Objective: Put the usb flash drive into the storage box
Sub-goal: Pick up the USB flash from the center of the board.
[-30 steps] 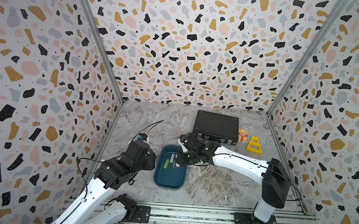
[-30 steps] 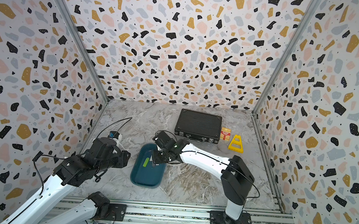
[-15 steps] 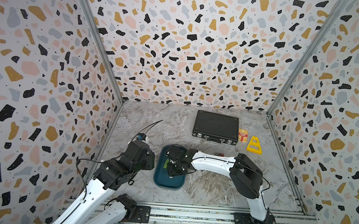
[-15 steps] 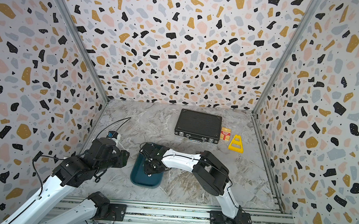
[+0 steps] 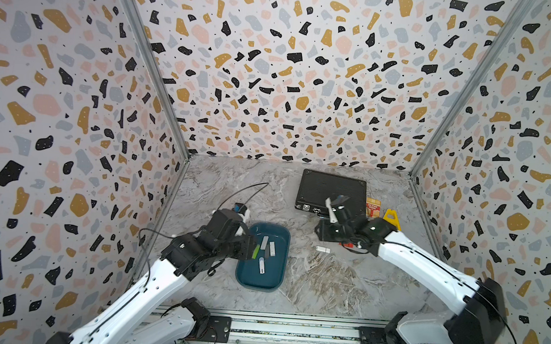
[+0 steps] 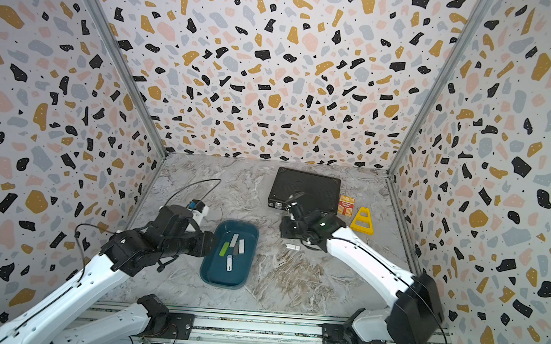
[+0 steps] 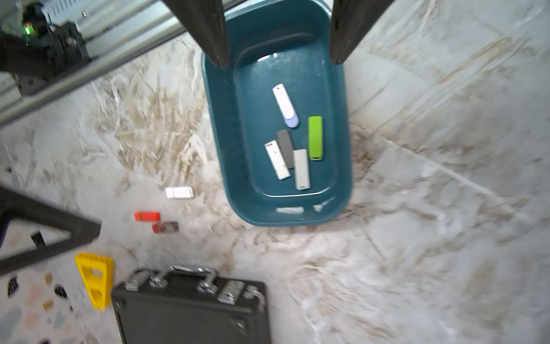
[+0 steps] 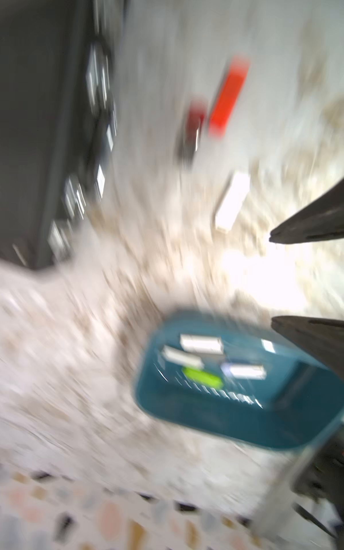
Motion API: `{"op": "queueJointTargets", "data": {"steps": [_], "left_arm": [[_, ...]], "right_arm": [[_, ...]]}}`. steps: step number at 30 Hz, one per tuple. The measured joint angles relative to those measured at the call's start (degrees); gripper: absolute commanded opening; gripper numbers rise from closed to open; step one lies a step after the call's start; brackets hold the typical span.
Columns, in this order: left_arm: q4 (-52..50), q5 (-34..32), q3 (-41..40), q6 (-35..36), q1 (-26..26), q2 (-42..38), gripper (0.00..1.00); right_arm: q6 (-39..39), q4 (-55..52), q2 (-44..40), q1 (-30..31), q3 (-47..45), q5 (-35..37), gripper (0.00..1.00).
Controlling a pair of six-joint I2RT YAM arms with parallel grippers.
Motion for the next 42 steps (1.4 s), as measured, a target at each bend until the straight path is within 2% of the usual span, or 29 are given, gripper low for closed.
{"op": "queueJointTargets", "data": {"steps": [3,6,11,18,27,34,42], "left_arm": [[1.8,-0.8,8.3,3.3,-8.4,13.1,0.59],[5.4,0.8,15.3,7.9,-12.9,26.1,0.6],[8.3,6.1,22.7,16.2,-14.3,42.5,0.63],[9.4,8.8,34.1,26.5,-14.3,57.0,0.63],[12.2,7.8,37.6,34.9,-13.9,64.5,0.65],[11.7,7.0,42.3,38.5,-13.5,69.3,0.64],[8.9,8.8,42.7,40.9,-12.5,71.6,0.6]], "right_arm": [[-2.4,-0.5,-5.4,-8.9,-7.2,-0.5,0.47],[-4.6,-0.7,-6.3,-16.0,-14.0,-1.7,0.47],[-7.0,0.1,-5.8,-22.4,-22.3,-4.4,0.47],[-8.0,2.8,-5.9,-24.6,-25.9,-5.7,0.49],[-7.7,5.5,-9.4,-24.6,-28.7,-6.0,0.5],[-7.5,6.2,-9.5,-24.6,-28.9,-6.0,0.51],[-7.3,6.3,-8.9,-24.6,-28.9,-6.0,0.51]]}}
